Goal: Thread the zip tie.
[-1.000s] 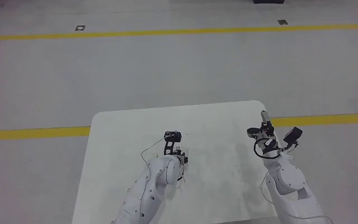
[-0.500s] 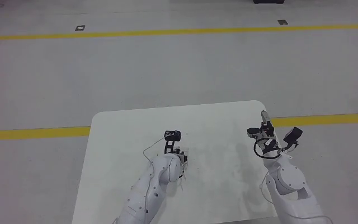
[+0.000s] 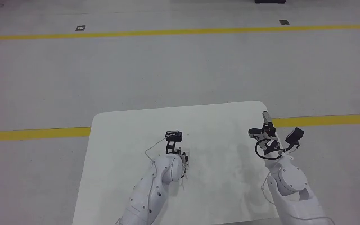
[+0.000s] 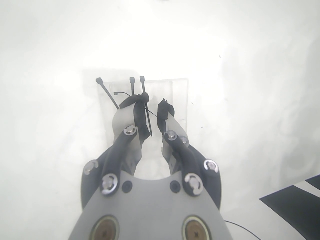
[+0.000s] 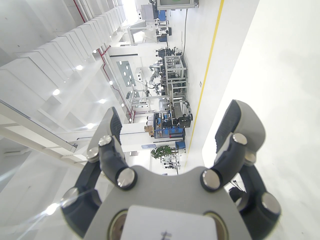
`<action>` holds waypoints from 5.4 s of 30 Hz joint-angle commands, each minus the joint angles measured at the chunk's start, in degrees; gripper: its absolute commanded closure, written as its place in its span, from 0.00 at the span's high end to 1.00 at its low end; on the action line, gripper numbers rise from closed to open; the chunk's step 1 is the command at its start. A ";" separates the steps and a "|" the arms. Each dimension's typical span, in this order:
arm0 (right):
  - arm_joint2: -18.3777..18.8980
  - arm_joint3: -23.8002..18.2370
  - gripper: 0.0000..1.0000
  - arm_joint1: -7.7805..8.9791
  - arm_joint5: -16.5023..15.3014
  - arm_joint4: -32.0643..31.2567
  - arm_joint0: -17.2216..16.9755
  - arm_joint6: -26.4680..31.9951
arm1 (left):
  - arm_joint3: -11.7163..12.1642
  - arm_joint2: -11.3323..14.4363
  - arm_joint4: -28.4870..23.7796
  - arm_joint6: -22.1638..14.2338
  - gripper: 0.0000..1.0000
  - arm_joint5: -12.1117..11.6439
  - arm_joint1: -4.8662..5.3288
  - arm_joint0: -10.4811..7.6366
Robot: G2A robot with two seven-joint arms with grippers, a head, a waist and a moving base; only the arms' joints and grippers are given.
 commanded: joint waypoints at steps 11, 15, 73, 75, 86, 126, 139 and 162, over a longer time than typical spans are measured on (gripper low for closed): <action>0.00 0.00 1.00 0.00 0.00 0.00 0.00 0.00 | 1.31 -0.73 0.99 0.14 0.18 0.00 -0.93 -0.10; 0.00 0.00 1.00 0.00 0.00 0.00 0.00 0.00 | 1.79 -0.86 1.08 0.18 0.18 0.00 -1.13 -0.31; 0.00 0.00 1.00 0.00 0.00 0.00 0.00 0.00 | -21.25 -7.80 -20.37 -11.20 0.00 -13.37 1.72 8.24; 0.00 0.00 1.00 0.00 0.00 0.00 0.00 0.00 | -21.25 -7.80 -20.37 -11.20 0.00 -13.37 1.72 8.24; 0.00 0.00 1.00 0.00 0.00 0.00 0.00 0.00 | -21.78 -13.01 -36.44 -20.47 0.00 -14.29 2.88 6.52; 0.00 0.00 1.00 0.00 0.00 0.00 0.00 0.00 | -26.85 -22.99 -51.72 -25.59 0.00 -16.48 13.02 5.27; 0.00 0.00 1.00 0.00 0.00 0.00 0.00 0.00 | -26.98 -22.24 -53.19 -23.90 0.00 -16.30 14.46 5.52; -10.33 -8.61 1.00 0.92 0.59 -27.95 1.68 19.15 | -31.15 -29.54 -57.48 -25.59 0.00 -15.89 17.57 7.51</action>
